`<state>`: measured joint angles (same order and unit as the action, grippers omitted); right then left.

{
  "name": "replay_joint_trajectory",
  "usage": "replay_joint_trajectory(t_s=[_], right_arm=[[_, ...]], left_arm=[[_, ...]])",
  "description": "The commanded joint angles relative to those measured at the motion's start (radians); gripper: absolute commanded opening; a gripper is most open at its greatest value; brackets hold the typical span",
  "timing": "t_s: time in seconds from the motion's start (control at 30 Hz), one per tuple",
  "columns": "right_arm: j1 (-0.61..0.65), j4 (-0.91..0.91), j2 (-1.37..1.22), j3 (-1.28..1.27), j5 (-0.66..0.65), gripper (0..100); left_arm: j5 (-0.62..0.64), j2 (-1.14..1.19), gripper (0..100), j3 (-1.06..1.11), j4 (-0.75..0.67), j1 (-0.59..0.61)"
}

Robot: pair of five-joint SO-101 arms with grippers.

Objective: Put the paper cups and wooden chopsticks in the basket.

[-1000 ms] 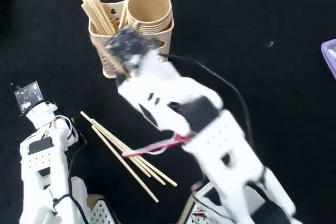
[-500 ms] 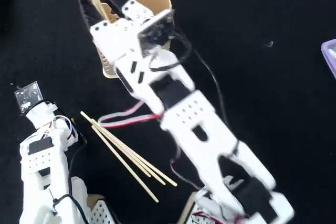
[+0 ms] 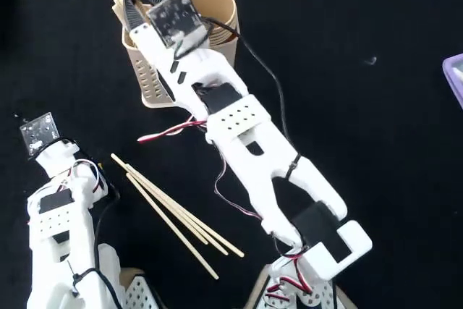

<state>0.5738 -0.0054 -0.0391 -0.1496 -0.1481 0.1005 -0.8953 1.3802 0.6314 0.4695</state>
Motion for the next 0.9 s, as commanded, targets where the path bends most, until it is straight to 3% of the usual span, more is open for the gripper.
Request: replay_joint_trajectory(t_s=[0.0, 0.17, 0.4, 0.57, 0.67, 0.87], right_arm=[[-0.020, 0.155, 0.027, 0.131, 0.091, 10.3], [-0.014, 0.410, 0.084, 0.257, 0.189, 23.9], [0.017, 0.942, 0.291, 0.308, 0.193, 24.0], [0.140, 1.289, 0.369, 0.114, 0.192, 24.3], [0.189, 1.212, 0.348, -0.114, 0.192, 24.3], [0.265, 0.855, 0.231, -0.438, 0.192, 24.0]], left_arm=[[-0.009, -0.020, 15, -0.004, 0.005, -0.001], [-0.009, -0.020, 15, -0.004, 0.005, -0.001], [-0.009, -0.020, 15, -0.004, 0.005, -0.001], [-0.009, -0.020, 15, -0.004, 0.003, -0.001], [-0.009, -0.020, 15, -0.007, 0.002, -0.001], [-0.006, -0.020, 15, -0.015, -0.002, 0.054]])
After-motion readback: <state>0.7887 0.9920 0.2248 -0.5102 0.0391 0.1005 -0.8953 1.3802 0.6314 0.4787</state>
